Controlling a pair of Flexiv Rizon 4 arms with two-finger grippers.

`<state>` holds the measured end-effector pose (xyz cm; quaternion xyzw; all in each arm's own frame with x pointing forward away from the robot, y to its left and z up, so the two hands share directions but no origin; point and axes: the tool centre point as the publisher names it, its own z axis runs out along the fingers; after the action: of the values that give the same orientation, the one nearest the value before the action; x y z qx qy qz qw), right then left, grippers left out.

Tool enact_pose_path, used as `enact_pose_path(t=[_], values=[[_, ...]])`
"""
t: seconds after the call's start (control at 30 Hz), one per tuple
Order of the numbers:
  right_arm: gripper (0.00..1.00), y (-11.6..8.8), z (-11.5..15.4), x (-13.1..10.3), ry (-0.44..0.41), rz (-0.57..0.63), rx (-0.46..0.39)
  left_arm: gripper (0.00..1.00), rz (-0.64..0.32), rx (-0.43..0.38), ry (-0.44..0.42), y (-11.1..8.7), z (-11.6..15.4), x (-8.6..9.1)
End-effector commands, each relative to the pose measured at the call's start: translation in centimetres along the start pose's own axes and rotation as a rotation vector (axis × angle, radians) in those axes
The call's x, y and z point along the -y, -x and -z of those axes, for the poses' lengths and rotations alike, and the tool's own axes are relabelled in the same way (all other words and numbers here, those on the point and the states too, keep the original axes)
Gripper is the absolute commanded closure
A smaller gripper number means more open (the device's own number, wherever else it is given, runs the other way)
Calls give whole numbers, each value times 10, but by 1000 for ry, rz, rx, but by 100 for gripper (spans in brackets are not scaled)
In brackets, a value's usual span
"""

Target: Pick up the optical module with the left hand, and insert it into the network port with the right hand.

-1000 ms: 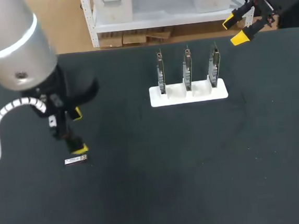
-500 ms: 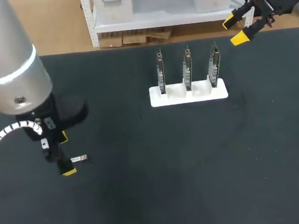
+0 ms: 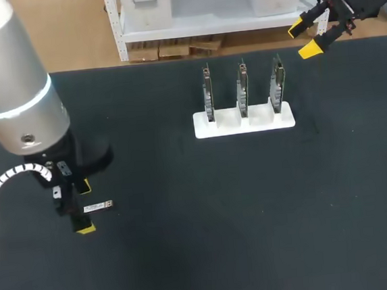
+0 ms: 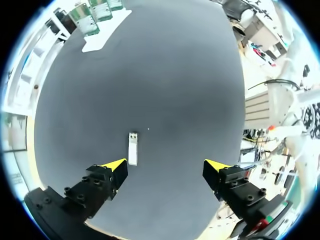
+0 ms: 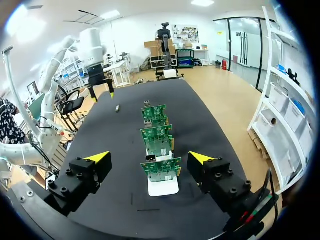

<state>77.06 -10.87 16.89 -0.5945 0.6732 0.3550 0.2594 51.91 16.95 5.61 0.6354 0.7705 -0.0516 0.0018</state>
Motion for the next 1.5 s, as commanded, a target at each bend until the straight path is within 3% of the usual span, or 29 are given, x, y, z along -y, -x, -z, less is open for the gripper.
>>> enact_pose_path(t=[0.03,0.23,0.5,0.57,1.33,1.5], values=[[0,0,0,-1,-3,1,1,0,-31,-26,-40,9,-6,-17],[0,0,0,-1,-3,1,1,0,-74,-71,-58,9,-11,-24],[0,0,0,-1,-3,1,1,0,-27,-121,-8,7,-17,-24],[0,0,0,-1,-3,1,1,0,9,-97,26,8,-17,-22],[0,0,0,-1,-3,1,1,0,9,-97,26,8,-17,-22],[0,0,0,-1,-3,1,1,0,-50,-48,128,5,-21,-19]])
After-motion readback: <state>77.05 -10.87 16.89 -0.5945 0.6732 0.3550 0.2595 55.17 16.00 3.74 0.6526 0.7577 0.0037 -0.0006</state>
